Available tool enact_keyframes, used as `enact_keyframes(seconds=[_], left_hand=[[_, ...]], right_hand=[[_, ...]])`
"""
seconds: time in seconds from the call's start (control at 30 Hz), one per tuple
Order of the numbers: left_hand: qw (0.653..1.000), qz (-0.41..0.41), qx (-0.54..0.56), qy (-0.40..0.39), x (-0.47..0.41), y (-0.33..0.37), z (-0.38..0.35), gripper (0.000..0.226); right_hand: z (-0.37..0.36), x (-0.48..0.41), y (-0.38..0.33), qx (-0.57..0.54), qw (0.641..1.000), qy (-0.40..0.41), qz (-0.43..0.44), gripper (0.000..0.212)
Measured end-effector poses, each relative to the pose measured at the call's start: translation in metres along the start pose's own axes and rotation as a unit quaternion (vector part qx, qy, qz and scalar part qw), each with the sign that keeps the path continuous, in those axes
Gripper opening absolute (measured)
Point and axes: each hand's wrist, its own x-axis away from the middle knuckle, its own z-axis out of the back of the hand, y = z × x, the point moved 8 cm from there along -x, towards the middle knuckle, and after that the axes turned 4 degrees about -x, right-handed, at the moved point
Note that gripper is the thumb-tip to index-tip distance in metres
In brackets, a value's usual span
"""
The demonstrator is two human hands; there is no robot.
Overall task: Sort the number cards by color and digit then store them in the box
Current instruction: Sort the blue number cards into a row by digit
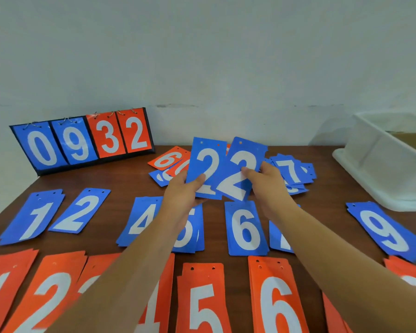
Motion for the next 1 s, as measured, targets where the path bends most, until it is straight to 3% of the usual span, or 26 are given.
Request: enact_keyframes(seconds=[0.13, 0.27, 0.5, 0.57, 0.67, 0.8, 1.0], left_hand=[[1.000, 0.012, 0.000, 0.012, 0.033, 0.002, 0.008, 0.014], [1.000, -0.006, -0.011, 0.007, 0.078, 0.005, 0.010, 0.019], [0.998, -0.011, 0.036, 0.045, 0.152, -0.012, 0.048, 0.029], [0.997, -0.033, 0.019, 0.064, 0.170, -0.013, 0.067, 0.041], [0.998, -0.032, 0.022, 0.049, 0.191, -0.011, 0.083, 0.056], [0.999, -0.030, 0.027, 0.026, 0.205, 0.002, 0.094, 0.045], [0.994, -0.065, -0.091, 0.007, 0.210, 0.021, 0.112, 0.029]], right_hand=[[0.019, 0.041, -0.011, -0.069, 0.997, -0.031, -0.006, 0.019], [0.013, 0.090, -0.010, -0.100, 0.992, -0.073, -0.026, 0.007], [-0.003, 0.161, -0.005, -0.135, 0.987, -0.074, -0.045, 0.020], [-0.014, 0.177, -0.007, -0.139, 0.984, -0.099, -0.048, 0.020], [-0.036, 0.195, -0.010, -0.108, 0.985, -0.129, -0.048, 0.025], [-0.065, 0.210, -0.016, 0.004, 0.994, -0.105, -0.008, 0.046], [-0.097, 0.222, -0.025, 0.104, 0.990, -0.097, 0.019, 0.038]])
